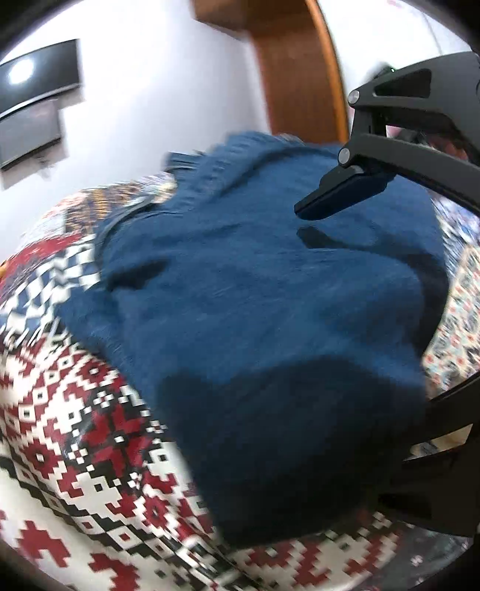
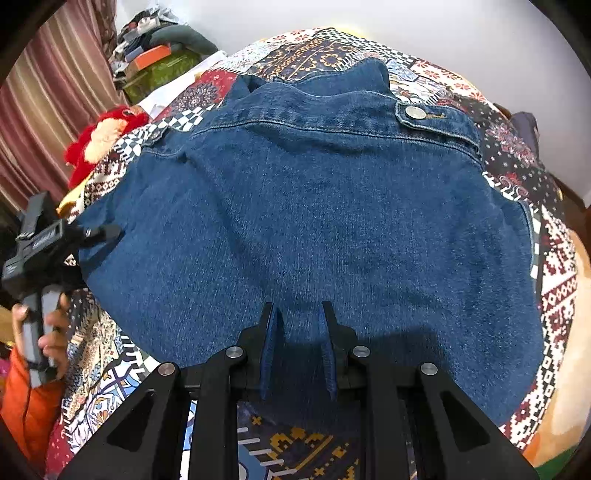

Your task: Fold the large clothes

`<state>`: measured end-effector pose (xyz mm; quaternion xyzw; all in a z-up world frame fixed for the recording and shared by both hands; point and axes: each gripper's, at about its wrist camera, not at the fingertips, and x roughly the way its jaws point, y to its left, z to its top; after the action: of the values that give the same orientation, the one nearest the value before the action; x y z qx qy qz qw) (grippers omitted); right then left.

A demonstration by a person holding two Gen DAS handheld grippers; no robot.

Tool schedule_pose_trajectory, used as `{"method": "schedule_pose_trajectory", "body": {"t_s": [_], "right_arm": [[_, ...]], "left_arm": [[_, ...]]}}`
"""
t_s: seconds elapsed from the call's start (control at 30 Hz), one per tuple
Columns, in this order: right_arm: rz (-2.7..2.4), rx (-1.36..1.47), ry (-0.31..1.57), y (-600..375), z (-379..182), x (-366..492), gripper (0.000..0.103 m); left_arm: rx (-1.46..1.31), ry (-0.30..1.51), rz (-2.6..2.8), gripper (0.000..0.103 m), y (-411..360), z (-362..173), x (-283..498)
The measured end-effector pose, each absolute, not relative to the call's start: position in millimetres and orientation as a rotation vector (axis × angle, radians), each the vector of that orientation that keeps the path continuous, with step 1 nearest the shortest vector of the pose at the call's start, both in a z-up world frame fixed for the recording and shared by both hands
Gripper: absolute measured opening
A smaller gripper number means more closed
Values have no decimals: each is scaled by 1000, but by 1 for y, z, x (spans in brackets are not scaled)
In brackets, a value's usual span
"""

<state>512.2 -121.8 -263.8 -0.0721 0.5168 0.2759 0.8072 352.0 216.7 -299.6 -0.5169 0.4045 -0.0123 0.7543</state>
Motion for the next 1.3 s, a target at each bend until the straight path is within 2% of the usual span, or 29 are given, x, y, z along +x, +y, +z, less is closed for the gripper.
{"method": "schedule_pose_trajectory", "body": {"t_s": [0.03,0.1,0.13,0.17,0.27,0.33,0.63,0.83,0.93,1.1,1.3], "right_arm": [[597,-150,1102,-122,-264,512,18],[606,-146,1096,-121,-265,511,18],[607,-145,1095,-121,-265,510,18],[609,-145,1095,-121,-265,509,18],[602,-166,1102,-119,-263,508,18],[591,-176,1116,-117,-261,508,18],[699,-167,1103,-84,-225,491,18],[852,-125,1106,-30,-215,479,18],[896,-177,1135,4,-232,474,18],[882,-263,1194,35,-269,472,20],[957,-176,1272,11,-265,482,20]], "left_arm": [[-1166,862,-22,80,221,-301,353],[-1201,844,8,68,227,-302,354],[-1199,843,25,56,229,-301,353],[-1190,837,32,49,231,-298,352],[-1136,796,38,34,240,-280,341],[-1060,754,38,30,235,-256,335],[-729,568,63,28,209,-154,295],[-539,511,128,28,187,-116,276],[-480,512,151,28,178,-113,276],[-308,653,225,28,149,-133,316],[-301,644,198,27,133,-129,330]]}}
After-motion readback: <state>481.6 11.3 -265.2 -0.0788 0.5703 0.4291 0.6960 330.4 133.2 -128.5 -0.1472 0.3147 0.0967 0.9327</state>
